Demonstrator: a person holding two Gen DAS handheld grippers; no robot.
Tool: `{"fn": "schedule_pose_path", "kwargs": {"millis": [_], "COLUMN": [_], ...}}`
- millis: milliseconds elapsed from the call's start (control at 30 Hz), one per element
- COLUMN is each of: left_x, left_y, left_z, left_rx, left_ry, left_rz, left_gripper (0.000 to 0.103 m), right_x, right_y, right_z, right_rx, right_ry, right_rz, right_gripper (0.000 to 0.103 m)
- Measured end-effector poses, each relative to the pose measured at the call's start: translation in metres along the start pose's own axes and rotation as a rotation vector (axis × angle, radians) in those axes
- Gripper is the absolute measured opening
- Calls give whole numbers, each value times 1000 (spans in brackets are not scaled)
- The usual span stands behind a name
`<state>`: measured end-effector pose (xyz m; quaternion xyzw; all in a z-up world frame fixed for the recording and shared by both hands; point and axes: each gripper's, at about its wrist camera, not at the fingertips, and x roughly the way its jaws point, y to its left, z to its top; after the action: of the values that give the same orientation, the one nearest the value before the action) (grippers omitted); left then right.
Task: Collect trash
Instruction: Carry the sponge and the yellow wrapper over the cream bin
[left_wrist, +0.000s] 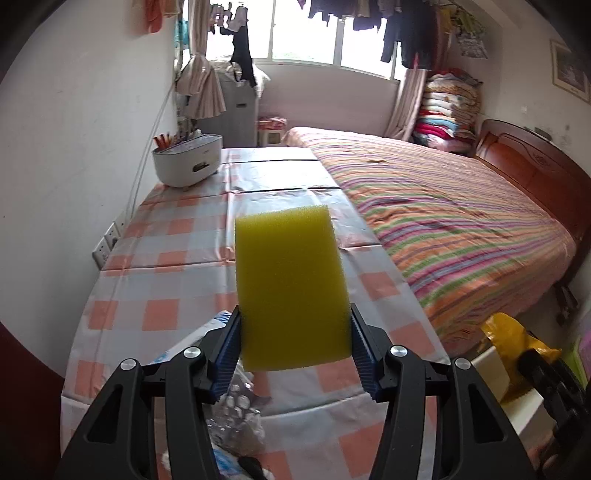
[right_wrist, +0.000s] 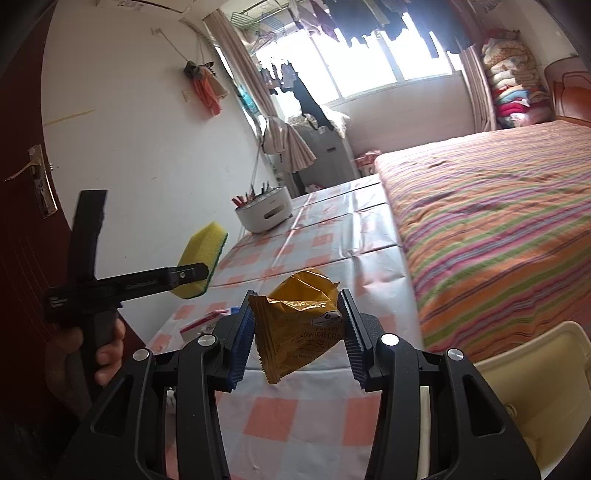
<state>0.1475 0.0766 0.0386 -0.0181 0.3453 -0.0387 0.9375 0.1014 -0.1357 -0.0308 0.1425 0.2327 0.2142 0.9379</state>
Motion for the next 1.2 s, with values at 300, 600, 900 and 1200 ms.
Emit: {"fn": "schedule_pose_path", "kwargs": {"millis": [300, 600, 900, 1200], "left_x": [-13, -17, -22, -21], "left_y": [-68, -114, -147, -168], "left_z": [-18, -34, -49, -59], "left_rx": [122, 208, 271, 317], "left_ry": [5, 33, 59, 78], "left_rz": [-128, -217, -278, -300], "left_gripper": [52, 52, 52, 52], "right_x": [-32, -66, -86, -103], "right_y": [-40, -66, -85, -96], "right_z": [-17, -29, -39, -42], "right_rx": [46, 101, 154, 211], "right_ry": [-17, -50, -69, -111], "right_rz": [-96, -154, -213, -259], "right_gripper": [43, 43, 44, 71]}}
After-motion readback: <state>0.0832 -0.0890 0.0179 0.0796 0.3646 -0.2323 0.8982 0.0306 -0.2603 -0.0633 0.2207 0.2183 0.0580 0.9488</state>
